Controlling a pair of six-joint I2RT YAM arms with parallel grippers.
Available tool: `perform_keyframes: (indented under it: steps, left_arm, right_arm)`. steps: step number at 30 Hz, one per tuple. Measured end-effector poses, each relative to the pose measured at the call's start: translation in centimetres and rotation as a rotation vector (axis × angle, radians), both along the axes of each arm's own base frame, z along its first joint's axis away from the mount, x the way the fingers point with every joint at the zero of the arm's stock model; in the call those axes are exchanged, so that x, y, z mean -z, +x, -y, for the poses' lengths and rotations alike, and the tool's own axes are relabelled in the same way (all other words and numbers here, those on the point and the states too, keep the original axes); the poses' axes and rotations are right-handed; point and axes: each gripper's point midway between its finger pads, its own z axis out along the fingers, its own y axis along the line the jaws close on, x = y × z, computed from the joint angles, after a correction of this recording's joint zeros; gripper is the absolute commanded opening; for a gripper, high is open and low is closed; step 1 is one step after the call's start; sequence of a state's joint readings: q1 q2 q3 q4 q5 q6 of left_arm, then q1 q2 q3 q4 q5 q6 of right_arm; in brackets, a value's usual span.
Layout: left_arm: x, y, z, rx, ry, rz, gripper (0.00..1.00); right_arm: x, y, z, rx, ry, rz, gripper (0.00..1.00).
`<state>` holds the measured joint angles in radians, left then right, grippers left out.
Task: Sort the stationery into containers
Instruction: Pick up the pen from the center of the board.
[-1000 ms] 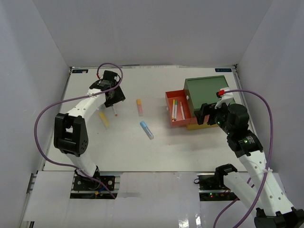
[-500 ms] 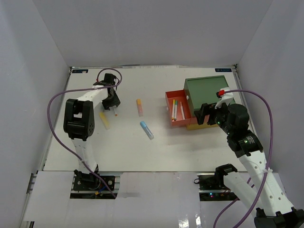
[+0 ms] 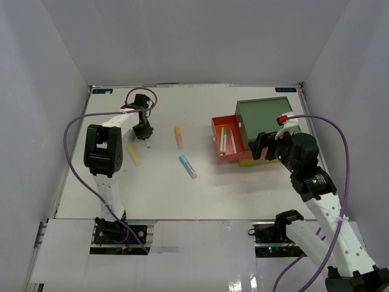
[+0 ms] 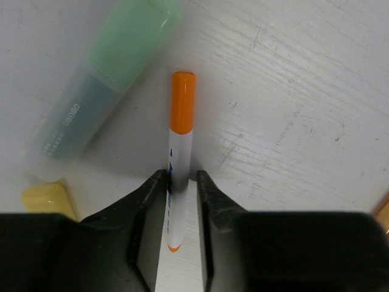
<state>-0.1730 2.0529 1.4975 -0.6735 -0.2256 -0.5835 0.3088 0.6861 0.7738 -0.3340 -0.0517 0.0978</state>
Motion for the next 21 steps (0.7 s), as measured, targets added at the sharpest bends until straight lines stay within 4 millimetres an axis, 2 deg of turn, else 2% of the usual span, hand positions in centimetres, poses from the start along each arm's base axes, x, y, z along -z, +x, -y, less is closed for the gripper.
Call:
perform_keyframes:
  steps: [2,7,11,13,16,21]
  left_arm:
    - [0.0,0.0,0.0,0.000,-0.003,-0.001,0.26]
    - [-0.1,0.0,0.7,0.024,-0.041,-0.002,0.15]
    - [-0.8,-0.6,3.2,0.075,-0.126,0.006,0.11]
    - [-2.0,-1.0,5.5,0.120,-0.184,0.020,0.11]
    - [-4.7,-1.6,10.0,0.202,-0.266,0.070,0.11]
    - [-10.7,-3.3,19.8,0.378,-0.442,0.174,0.11]
  right_arm:
    - [0.0,0.0,0.0,0.000,0.000,0.000,0.90]
    - [0.0,0.0,0.0,0.000,0.000,0.000,0.90]
    - [0.1,0.0,0.0,0.000,-0.001,-0.003,0.90]
    - [0.2,0.0,0.0,0.000,-0.001,-0.003,0.90]
    - [0.2,0.0,0.0,0.000,-0.001,-0.003,0.90]
    - [0.2,0.0,0.0,0.000,-0.001,-0.003,0.90]
